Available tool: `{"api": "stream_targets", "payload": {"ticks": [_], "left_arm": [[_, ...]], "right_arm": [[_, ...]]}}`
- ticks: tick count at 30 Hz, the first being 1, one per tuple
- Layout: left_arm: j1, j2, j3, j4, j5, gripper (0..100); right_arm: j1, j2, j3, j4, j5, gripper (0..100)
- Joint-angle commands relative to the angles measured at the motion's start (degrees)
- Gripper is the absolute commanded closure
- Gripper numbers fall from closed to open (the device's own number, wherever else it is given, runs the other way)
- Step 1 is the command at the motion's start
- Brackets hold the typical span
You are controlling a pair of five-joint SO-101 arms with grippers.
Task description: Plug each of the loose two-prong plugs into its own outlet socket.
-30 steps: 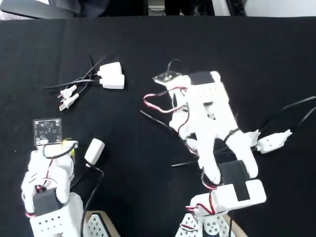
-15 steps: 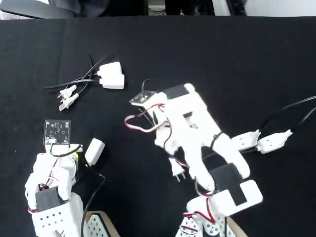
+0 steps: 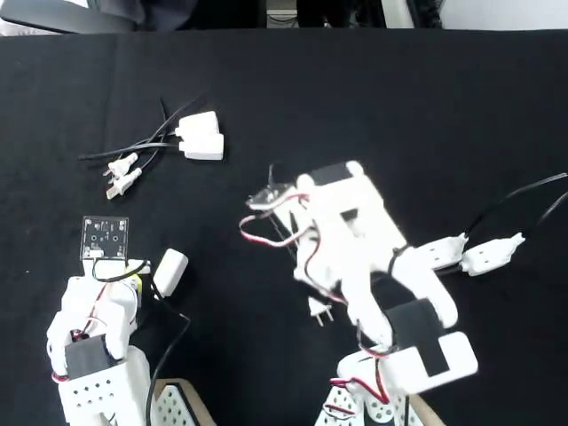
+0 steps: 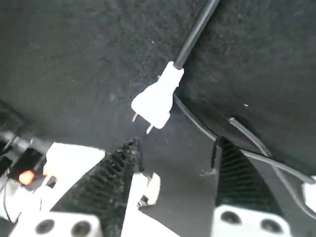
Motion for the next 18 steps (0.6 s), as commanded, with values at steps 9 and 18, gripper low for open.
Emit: {"api": "stream_targets", "payload": {"ticks": [9,18], "left_arm": [[0.7,-0.4,-0.5,0.0,-0.4,88],[0.7,-0.4,-0.5,0.0,-0.4,88]], "right_arm": [[-4.0,-6.8,13.5,-15.8,-9.5,76.6],[-3.9,-7.0,15.0,-20.7,-11.7,76.6]]}}
